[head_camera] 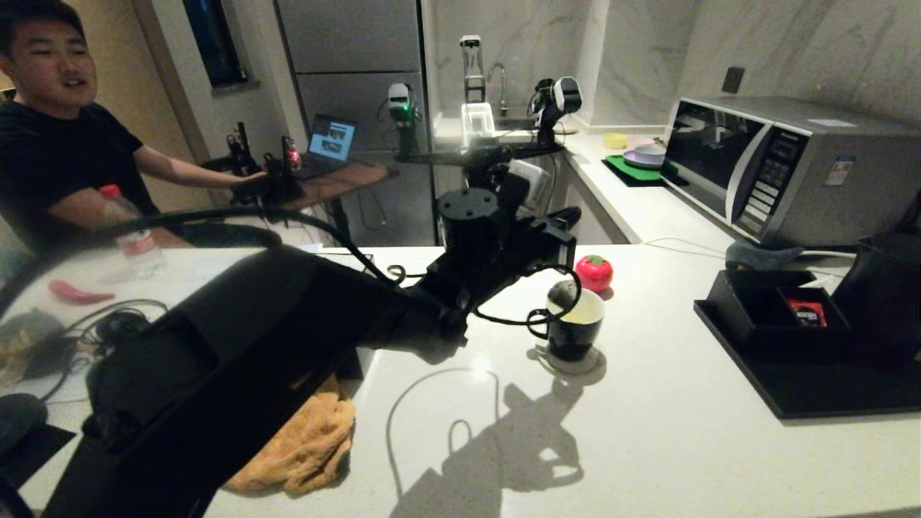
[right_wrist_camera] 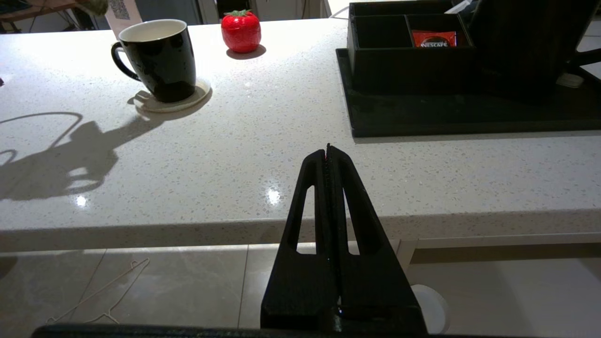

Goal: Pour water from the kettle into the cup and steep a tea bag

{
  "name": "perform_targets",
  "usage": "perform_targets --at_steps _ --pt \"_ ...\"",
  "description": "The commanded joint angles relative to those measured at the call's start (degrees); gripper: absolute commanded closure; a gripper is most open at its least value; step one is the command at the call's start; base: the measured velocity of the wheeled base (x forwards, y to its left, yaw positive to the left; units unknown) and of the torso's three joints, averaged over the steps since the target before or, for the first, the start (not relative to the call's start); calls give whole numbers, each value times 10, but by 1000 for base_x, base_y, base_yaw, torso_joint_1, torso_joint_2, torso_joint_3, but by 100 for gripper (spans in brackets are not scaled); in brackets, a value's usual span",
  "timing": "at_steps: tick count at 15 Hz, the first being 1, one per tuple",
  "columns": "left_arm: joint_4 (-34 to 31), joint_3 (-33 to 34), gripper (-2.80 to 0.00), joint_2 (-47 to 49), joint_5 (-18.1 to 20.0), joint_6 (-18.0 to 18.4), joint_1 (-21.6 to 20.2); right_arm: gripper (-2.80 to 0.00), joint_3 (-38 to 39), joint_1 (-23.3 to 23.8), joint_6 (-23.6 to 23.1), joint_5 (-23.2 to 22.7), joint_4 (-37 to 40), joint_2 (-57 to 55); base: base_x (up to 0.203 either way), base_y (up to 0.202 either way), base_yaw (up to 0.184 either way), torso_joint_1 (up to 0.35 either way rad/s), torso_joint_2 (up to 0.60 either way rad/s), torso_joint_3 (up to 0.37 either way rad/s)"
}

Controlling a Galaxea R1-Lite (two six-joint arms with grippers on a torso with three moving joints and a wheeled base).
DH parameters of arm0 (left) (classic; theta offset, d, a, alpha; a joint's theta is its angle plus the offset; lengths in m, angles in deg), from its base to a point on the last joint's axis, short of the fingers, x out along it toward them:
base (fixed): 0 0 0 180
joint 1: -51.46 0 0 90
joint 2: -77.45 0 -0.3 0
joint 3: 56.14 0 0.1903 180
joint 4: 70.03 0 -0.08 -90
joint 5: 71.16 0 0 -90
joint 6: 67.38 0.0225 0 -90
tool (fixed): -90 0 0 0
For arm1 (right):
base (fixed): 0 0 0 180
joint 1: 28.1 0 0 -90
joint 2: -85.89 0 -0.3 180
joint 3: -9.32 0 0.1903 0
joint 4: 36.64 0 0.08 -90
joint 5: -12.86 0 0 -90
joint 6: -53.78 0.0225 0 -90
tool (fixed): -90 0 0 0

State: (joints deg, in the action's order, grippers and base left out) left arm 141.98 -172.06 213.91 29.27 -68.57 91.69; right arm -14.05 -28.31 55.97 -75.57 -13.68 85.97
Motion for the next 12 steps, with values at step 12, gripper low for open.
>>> perform_targets --at_steps 12 --pt "4 -29 0 58 0 8 21 0 0 0 0 0 0 -1 0 0 0 0 0 0"
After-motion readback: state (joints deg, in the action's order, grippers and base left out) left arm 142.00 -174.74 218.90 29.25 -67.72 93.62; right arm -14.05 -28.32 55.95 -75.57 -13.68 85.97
